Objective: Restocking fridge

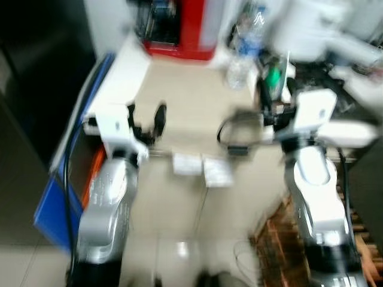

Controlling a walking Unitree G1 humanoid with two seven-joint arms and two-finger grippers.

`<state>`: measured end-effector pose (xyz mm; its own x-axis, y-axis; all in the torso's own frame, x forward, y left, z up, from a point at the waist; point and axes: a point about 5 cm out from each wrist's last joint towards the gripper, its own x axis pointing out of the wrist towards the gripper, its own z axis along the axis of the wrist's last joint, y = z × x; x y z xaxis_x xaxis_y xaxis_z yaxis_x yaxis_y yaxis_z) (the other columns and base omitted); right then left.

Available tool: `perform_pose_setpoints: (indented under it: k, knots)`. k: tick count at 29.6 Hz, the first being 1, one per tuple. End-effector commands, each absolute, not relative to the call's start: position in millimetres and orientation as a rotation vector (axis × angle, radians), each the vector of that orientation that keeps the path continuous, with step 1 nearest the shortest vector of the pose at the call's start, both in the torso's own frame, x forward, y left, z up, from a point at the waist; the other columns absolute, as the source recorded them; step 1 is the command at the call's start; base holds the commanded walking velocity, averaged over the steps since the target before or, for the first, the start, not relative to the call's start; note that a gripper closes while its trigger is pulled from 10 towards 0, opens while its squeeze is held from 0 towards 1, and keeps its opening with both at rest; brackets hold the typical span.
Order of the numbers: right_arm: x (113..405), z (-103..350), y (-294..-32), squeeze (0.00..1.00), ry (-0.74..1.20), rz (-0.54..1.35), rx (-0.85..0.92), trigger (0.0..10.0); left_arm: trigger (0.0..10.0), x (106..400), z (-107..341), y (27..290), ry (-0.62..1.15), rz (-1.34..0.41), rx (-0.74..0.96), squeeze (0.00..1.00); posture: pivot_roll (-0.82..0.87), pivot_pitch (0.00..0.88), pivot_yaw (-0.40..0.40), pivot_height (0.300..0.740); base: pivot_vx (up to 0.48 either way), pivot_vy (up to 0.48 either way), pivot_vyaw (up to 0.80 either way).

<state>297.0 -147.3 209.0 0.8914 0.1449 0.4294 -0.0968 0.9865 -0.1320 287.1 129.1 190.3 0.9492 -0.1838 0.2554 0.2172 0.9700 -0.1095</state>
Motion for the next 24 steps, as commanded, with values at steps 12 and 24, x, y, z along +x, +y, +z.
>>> perform_pose_setpoints:
  k: [12,24]
  knots:
    - [300,194,-159,0.00,-0.386,0.101,-0.100,10.0,10.0,282,193,127,-0.259,-0.227,-0.138,0.00,-0.03,0.000,-0.059,0.740,-0.329,-0.350,0.00]
    - [294,167,-166,0.00,-0.273,0.134,-0.120,10.0,10.0,284,181,134,-0.212,-0.151,-0.090,0.00,-0.04,0.000,-0.041,0.740,-0.135,-0.399,0.00]
